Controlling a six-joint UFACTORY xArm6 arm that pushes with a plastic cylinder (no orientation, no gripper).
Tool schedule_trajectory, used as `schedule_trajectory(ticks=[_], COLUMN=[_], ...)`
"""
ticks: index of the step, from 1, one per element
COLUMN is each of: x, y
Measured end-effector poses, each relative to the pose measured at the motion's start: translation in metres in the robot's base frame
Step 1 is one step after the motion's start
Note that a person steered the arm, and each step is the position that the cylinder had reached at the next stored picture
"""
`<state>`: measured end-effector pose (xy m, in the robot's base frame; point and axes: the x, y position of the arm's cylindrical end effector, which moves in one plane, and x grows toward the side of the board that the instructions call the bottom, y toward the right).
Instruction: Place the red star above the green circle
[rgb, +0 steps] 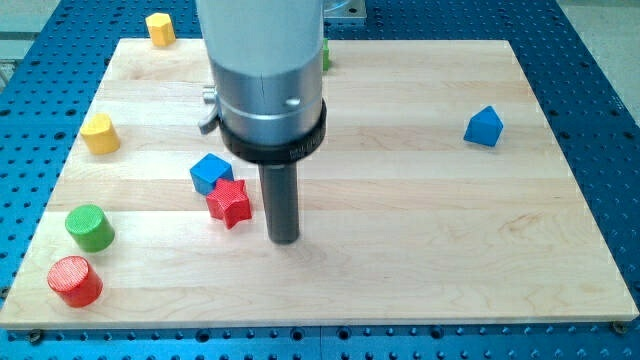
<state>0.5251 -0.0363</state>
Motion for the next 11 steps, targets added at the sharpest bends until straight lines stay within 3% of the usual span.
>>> schedule_trajectory(ticks=[1,2,3,6,8,11], x=[-0.026,-0.011,0.043,-0.014,-0.042,-0.042], y=[-0.028,-0.091,-0.084,-0.137,-0.125,-0.143])
